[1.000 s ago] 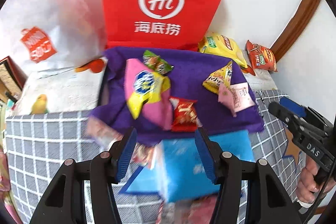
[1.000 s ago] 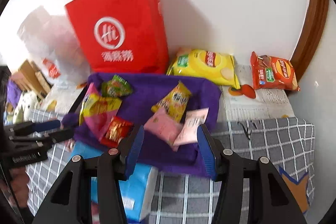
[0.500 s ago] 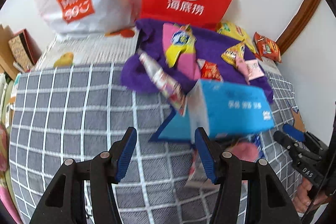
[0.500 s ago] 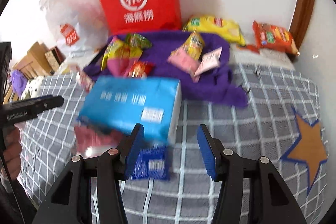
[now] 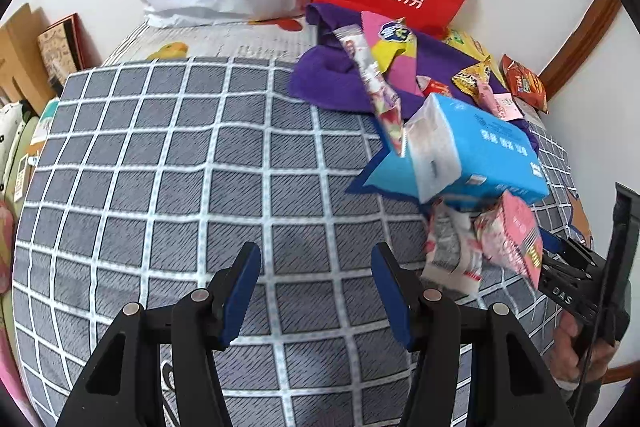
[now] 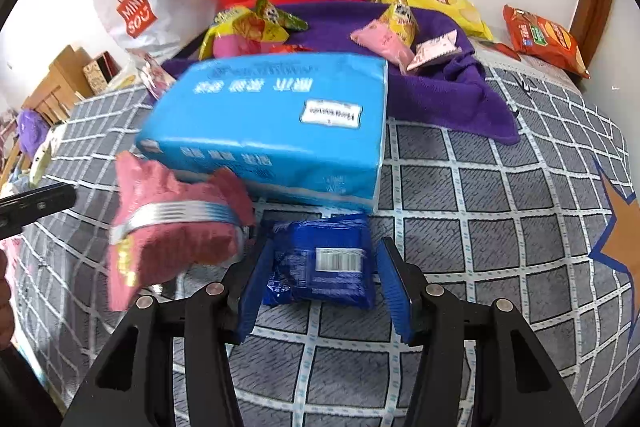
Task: Organize snacks
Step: 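Grasp the blue packet with the right tool while the left tool grasps a white printed packet, then lift both held packets off the bed cover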
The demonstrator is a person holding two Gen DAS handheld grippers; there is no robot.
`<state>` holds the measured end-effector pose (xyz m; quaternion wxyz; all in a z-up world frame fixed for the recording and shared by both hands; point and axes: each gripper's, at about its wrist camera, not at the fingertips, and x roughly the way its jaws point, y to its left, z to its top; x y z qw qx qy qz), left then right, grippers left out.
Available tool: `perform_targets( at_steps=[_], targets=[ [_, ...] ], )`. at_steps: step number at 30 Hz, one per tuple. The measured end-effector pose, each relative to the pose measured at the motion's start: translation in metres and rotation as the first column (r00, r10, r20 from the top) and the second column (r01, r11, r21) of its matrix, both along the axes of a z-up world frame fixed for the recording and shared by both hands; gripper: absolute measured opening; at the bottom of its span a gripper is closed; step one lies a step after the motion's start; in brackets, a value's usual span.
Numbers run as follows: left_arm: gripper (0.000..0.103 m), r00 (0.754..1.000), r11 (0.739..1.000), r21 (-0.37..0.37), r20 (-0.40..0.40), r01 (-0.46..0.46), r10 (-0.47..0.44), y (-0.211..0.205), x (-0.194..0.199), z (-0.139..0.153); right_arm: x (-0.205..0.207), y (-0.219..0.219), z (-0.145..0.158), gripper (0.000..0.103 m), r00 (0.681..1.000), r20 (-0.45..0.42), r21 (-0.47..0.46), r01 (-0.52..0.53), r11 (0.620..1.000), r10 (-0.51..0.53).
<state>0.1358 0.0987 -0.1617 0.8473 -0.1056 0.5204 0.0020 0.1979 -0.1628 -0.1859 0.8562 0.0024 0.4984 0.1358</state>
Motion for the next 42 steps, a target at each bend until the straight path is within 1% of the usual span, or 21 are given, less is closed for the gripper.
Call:
perform_targets(
  at_steps=[1,5,6,9,12,16,19,22,24,27,28,31,32,33,34,37,42],
  targets=[
    [0.055,1.0,1.0,0.002,0.001,0.002,-0.002,0.001,-0.002,-0.001,0.0,0.001,-0.003,0.054,1.0,-0.003,-0.007,-0.004,1.0,0.004],
    [0.055,1.0,1.0,-0.007,0.001,0.007,-0.007,-0.003,-0.001,-0.004,0.002,0.005,-0.006,0.056,0.999,0.035,-0.036,-0.002,0.999,0.003],
    [0.055,1.0,1.0,-0.014,0.004,0.014,-0.014,-0.005,-0.001,-0.004,0.002,0.007,-0.006,0.055,0.999,0.047,-0.048,-0.005,0.999,0.007],
    [0.055,0.999,0.999,-0.02,0.017,0.044,-0.044,-0.016,-0.001,-0.005,-0.001,0.009,-0.005,0.047,0.997,0.062,-0.069,-0.035,0.997,0.039],
    [0.055,0.996,0.996,-0.025,0.032,0.084,-0.084,-0.031,0.002,-0.005,-0.01,0.004,-0.002,0.046,0.995,0.08,-0.089,-0.047,0.995,0.054],
    [0.056,0.989,0.989,-0.034,0.042,0.141,-0.14,-0.055,0.008,-0.007,-0.025,-0.022,0.002,0.046,0.993,0.121,-0.062,0.003,0.998,0.005],
    [0.058,0.984,0.984,-0.032,0.038,0.175,-0.174,-0.075,0.015,-0.013,-0.032,-0.041,-0.003,0.046,0.99,0.132,-0.05,0.056,0.997,-0.049],
    [0.061,0.979,0.979,-0.026,0.018,0.203,-0.203,-0.095,0.022,-0.023,-0.033,-0.048,-0.013,0.046,0.99,0.123,-0.037,0.075,0.996,-0.07],
    [0.065,0.977,0.977,-0.018,0.019,0.213,-0.212,-0.105,0.025,-0.027,-0.033,-0.049,-0.013,0.046,0.989,0.132,-0.024,0.078,0.997,-0.074],
    [0.065,0.976,0.977,0.025,0.032,0.214,-0.215,-0.117,0.028,-0.029,-0.032,-0.045,-0.014,0.046,0.989,0.131,-0.043,0.075,0.996,-0.068],
    [0.065,0.976,0.975,0.063,0.025,0.213,-0.215,-0.123,0.028,-0.031,-0.033,-0.044,-0.014,0.046,0.989,0.131,-0.044,0.075,0.996,-0.068],
    [0.065,0.971,0.961,0.156,0.042,0.227,-0.236,-0.133,0.025,-0.034,-0.032,-0.048,-0.015,0.047,0.99,0.126,-0.029,0.073,0.997,-0.069],
    [0.064,0.969,0.956,0.182,0.047,0.229,-0.241,-0.136,0.022,-0.034,-0.032,-0.048,-0.015,0.047,0.99,0.125,-0.023,0.073,0.997,-0.07],
    [0.059,0.968,0.953,0.199,0.057,0.229,-0.244,-0.137,0.02,-0.034,-0.032,-0.049,-0.015,0.047,0.99,0.125,-0.021,0.073,0.997,-0.069],
    [0.059,0.968,0.953,0.201,0.063,0.227,-0.243,-0.136,0.018,-0.033,-0.032,-0.049,-0.015,0.047,0.99,0.124,-0.02,0.072,0.997,-0.069],
    [0.058,0.972,0.961,0.176,0.065,0.213,-0.227,-0.125,0.01,-0.03,-0.032,-0.049,-0.015,0.047,0.99,0.125,-0.023,0.072,0.997,-0.069],
    [0.058,0.98,0.958,0.248,0.098,0.144,-0.173,-0.098,-0.008,-0.02,-0.032,-0.048,-0.015,0.047,0.99,0.125,-0.021,0.073,0.997,-0.069]
  ],
)
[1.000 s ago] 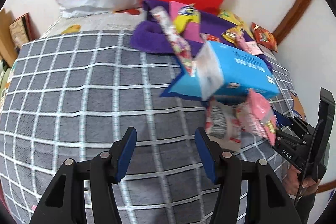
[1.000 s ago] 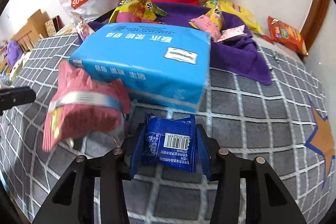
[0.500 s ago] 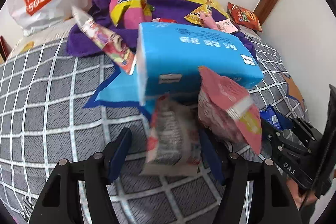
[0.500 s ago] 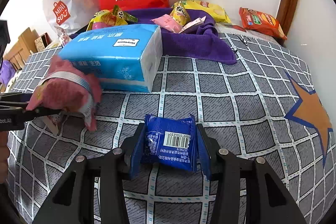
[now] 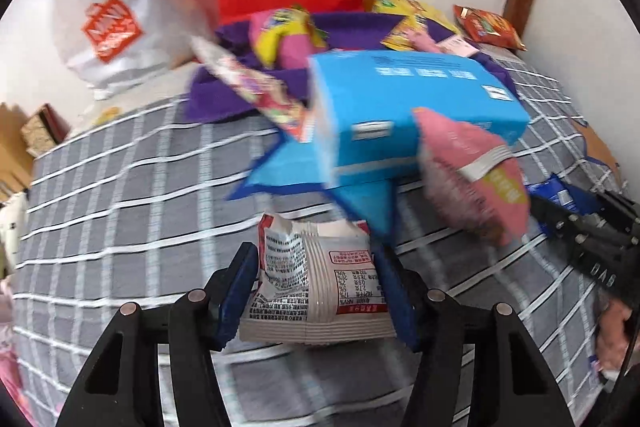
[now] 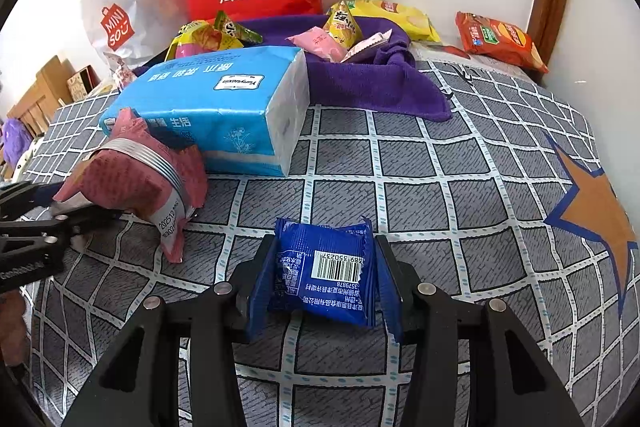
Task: Organize snacks
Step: 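Lift both held packets off the bed cover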
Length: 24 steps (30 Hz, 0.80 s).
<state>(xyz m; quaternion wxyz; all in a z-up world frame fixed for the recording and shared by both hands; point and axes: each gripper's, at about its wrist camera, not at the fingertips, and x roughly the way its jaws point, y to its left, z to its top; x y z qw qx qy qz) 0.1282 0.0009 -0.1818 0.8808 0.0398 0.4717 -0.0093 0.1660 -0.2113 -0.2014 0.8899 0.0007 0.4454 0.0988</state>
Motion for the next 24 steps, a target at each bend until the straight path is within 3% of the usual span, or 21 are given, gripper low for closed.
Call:
perform_targets(
  at_steps=[4,8,24],
  targets=[
    [0.058,0.999,0.999,0.021,0.01,-0.049,0.048,0.015,0.002,-0.006,0.0,0.0,0.0,0.047,1.0,0.0,0.0,0.0,1.0,0.0],
    [0.058,0.997,0.997,-0.034,0.035,-0.074,0.075,0.027,0.001,-0.013,0.0,0.001,0.0,0.047,1.0,0.001,-0.008,0.0,1.0,0.0],
    [0.06,0.997,0.996,-0.053,0.042,-0.068,0.071,0.026,0.002,-0.015,0.001,0.0,-0.001,0.05,1.0,0.0,-0.008,-0.005,1.0,0.005]
  ],
)
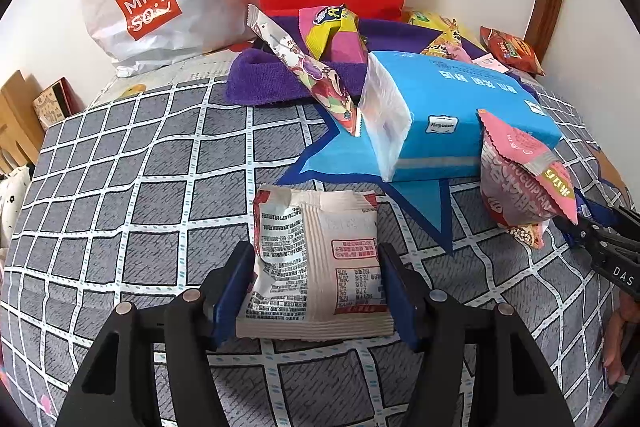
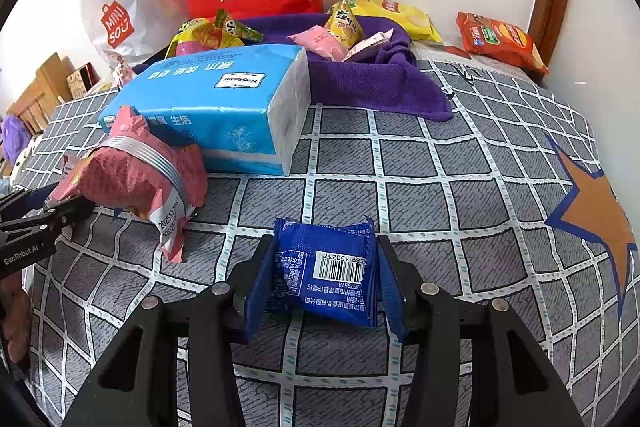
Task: Organize snacks
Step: 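Lift both held packets off the bed cover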
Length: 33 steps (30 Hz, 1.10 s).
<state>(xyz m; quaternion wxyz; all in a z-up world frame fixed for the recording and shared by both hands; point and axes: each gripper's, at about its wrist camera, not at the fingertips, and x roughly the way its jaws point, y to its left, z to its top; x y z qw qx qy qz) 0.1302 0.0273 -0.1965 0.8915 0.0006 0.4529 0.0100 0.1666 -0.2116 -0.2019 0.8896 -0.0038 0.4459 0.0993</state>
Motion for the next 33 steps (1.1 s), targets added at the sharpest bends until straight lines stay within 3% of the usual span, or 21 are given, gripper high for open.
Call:
perform_targets(
  at_steps=[22,33],
  targets=[
    [0.061,1.0,1.0,0.008,-0.002,0.02,-0.02,-0.005,-0.001,0.0,-0.001,0.001,0.0,0.05,1.0,0.001,0.002,-0.007,1.0,0.007],
    [0.059,0.999,0.999,-0.039,-0.036,0.034,-0.036,-0.01,-0.022,0.017,-0.006,-0.004,0.007,0.046,1.0,-0.003,0.037,-0.017,0.999,0.018]
  ],
)
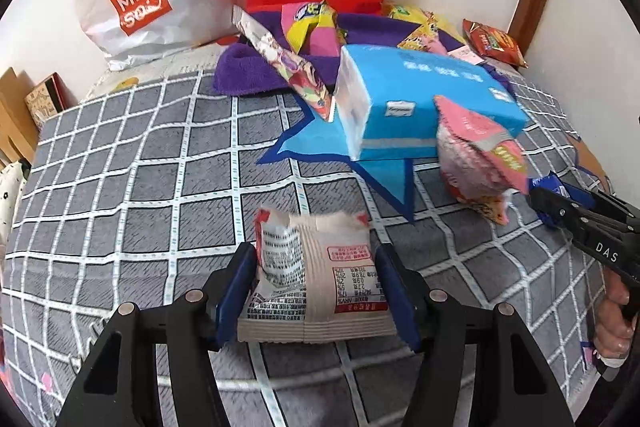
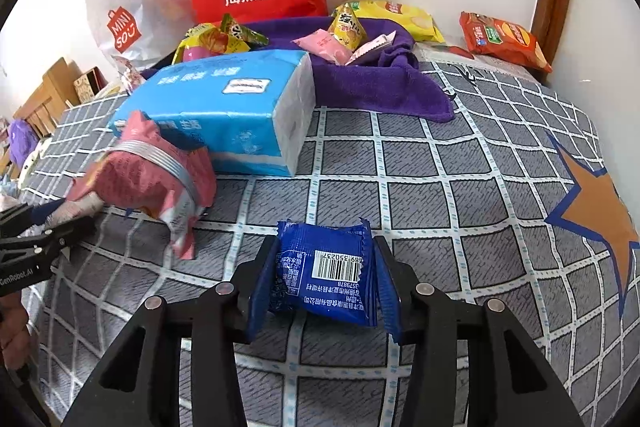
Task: Organize snacks
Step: 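Lift both held packets off the bed cover, then carry both held packets over the purple towel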
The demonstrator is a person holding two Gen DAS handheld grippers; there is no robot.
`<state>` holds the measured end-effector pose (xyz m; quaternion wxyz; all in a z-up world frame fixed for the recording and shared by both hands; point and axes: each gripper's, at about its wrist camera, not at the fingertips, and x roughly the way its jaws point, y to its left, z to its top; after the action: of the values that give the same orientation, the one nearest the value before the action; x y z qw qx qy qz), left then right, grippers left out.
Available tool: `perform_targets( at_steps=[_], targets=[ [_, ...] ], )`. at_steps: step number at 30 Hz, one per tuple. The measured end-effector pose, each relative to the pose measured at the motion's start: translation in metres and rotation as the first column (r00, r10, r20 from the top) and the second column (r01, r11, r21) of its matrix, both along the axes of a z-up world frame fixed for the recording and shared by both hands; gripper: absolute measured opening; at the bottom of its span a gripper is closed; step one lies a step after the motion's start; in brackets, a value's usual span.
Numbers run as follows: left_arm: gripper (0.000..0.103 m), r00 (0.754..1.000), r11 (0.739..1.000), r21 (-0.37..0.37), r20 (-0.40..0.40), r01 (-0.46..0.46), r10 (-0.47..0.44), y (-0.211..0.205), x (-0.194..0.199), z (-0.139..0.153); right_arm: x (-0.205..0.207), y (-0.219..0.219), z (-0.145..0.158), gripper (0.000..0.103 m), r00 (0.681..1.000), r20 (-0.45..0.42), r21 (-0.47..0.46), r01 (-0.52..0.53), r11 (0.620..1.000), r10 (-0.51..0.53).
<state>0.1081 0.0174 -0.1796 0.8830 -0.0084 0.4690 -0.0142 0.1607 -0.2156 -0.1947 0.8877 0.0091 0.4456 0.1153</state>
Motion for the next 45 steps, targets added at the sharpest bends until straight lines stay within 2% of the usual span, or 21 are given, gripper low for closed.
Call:
perform_targets(
  at_steps=[2,3,4,8,12,16,19,23,26,28,29,32,36,45],
  targets=[
    [0.059,1.0,1.0,-0.003,0.008,0.001,-0.001,-0.002,-0.005,0.007,-0.004,0.0,0.008,0.046,1.0,0.017,0.013,-0.008,1.0,0.008],
    [0.05,1.0,1.0,-0.009,0.01,0.001,-0.001,-0.003,-0.007,0.011,-0.006,0.001,0.013,0.046,1.0,0.024,0.011,-0.013,1.0,0.013],
    [0.047,1.0,1.0,-0.017,0.008,0.003,-0.003,-0.005,-0.008,0.014,-0.009,0.002,0.017,0.046,0.999,0.032,0.006,-0.016,1.0,0.016],
    [0.043,1.0,0.999,-0.036,0.02,0.021,-0.02,-0.009,-0.011,0.025,-0.015,0.007,0.034,0.046,0.998,0.055,0.021,-0.035,0.999,0.034],
    [0.042,1.0,0.999,-0.039,-0.005,0.008,-0.008,-0.008,-0.009,0.022,-0.019,0.013,0.045,0.046,0.996,0.075,0.013,-0.055,0.998,0.054],
    [0.043,0.999,0.994,-0.108,-0.049,0.018,-0.023,0.001,-0.008,0.008,-0.022,0.017,0.051,0.046,0.994,0.081,0.006,-0.076,0.997,0.075],
    [0.048,0.998,0.991,-0.135,-0.052,0.02,-0.027,0.003,-0.007,-0.002,-0.027,0.019,0.05,0.046,0.994,0.082,0.007,-0.078,0.997,0.077],
    [0.062,0.999,0.997,-0.077,-0.049,0.007,-0.01,-0.002,-0.003,-0.005,-0.031,0.022,0.048,0.046,0.994,0.074,0.012,-0.083,0.996,0.082],
    [0.061,0.998,1.0,-0.018,-0.056,-0.014,0.013,-0.003,0.003,-0.012,-0.033,0.024,0.045,0.046,0.994,0.066,0.014,-0.089,0.996,0.088],
    [0.053,0.999,1.0,0.004,-0.042,-0.028,0.028,-0.003,0.004,-0.011,-0.034,0.025,0.045,0.046,0.994,0.064,0.016,-0.092,0.996,0.091],
    [0.043,0.998,0.999,0.016,-0.038,-0.039,0.04,-0.002,0.005,-0.011,-0.034,0.025,0.045,0.046,0.994,0.063,0.016,-0.093,0.996,0.092],
    [0.038,0.999,0.999,-0.018,-0.039,-0.036,0.035,0.005,0.003,-0.005,-0.035,0.025,0.045,0.046,0.994,0.061,0.016,-0.093,0.996,0.092],
    [0.037,0.999,0.999,-0.039,-0.021,-0.035,0.034,0.008,-0.002,0.01,-0.034,0.026,0.05,0.046,0.993,0.073,0.012,-0.098,0.995,0.097],
    [0.037,0.998,0.987,-0.148,0.025,0.062,-0.058,-0.011,0.0,0.06,-0.023,0.03,0.078,0.046,0.988,0.115,0.013,-0.104,0.994,0.102]
  ],
)
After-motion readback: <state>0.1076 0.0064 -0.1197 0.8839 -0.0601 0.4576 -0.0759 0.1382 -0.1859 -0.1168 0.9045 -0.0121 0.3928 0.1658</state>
